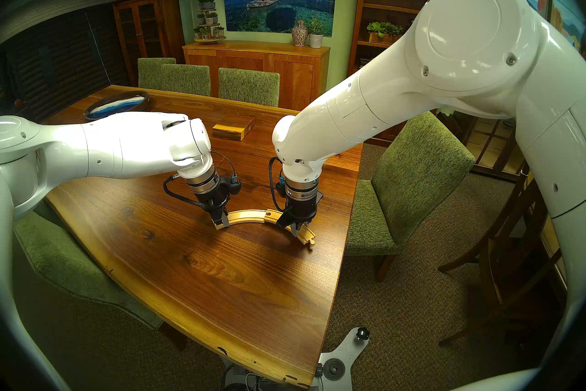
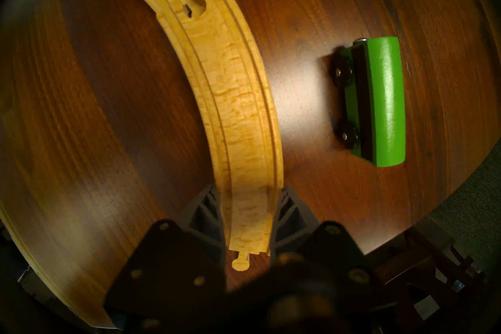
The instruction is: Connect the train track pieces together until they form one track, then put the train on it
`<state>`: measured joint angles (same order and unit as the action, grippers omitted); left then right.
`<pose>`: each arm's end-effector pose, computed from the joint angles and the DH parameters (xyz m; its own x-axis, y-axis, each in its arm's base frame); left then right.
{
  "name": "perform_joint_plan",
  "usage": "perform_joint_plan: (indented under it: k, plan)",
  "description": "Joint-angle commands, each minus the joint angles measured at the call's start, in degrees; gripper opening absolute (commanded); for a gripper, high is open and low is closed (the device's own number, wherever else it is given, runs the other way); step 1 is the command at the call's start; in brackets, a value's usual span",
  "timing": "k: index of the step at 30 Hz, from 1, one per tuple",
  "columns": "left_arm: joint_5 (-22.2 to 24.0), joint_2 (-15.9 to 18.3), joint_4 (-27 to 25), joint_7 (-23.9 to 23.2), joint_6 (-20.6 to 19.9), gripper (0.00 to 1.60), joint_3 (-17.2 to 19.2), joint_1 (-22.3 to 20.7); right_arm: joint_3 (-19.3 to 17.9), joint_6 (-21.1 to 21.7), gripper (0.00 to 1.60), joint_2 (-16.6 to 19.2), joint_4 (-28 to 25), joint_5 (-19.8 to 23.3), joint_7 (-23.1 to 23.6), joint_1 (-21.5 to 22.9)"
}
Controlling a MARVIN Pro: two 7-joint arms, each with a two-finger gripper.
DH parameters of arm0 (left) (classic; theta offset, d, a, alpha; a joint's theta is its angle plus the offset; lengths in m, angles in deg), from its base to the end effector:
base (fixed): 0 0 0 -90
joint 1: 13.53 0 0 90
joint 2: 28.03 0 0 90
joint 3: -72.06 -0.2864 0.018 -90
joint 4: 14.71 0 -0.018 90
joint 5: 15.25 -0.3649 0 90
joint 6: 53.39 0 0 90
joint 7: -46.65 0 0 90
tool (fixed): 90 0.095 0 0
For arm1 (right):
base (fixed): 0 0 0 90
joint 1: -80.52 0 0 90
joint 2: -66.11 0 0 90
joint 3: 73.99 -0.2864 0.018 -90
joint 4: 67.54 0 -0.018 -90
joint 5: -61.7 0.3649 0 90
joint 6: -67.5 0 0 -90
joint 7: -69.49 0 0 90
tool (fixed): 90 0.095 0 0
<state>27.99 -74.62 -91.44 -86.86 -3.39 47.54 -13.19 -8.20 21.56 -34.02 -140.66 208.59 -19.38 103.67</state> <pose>0.5225 0.0101 -0.2497 0.3345 -0.9282 0.1627 -0.9352 -0.3483 -0.0643 0.4802 0.2141 -0.2501 0.7263 0.6873 -0.0011 0.6863 -0.7251 0.0571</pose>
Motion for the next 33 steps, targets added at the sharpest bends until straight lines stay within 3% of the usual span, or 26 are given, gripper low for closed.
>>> perform_joint_plan:
  k: [1,13,23,33]
  plan:
    - [-0.1,-0.1,0.2,-0.2,0.1,0.00,0.6,-1.1,0.1,0.8,0.00,-0.4,1.5,-0.3,-0.1,0.7]
    - [-0.2,-0.1,0.2,-0.2,0.1,0.00,0.7,-1.1,0.4,2.6,0.00,-1.7,4.2,-0.2,-0.1,-0.7]
    - [-0.2,-0.1,0.2,-0.2,0.1,0.00,0.7,-1.0,1.3,6.5,0.00,-3.6,6.4,6.0,-3.5,-1.2]
    - [-0.3,-0.1,0.2,-0.3,0.0,0.00,0.8,-1.0,1.9,5.0,0.00,-3.9,5.0,9.5,-5.1,-0.1]
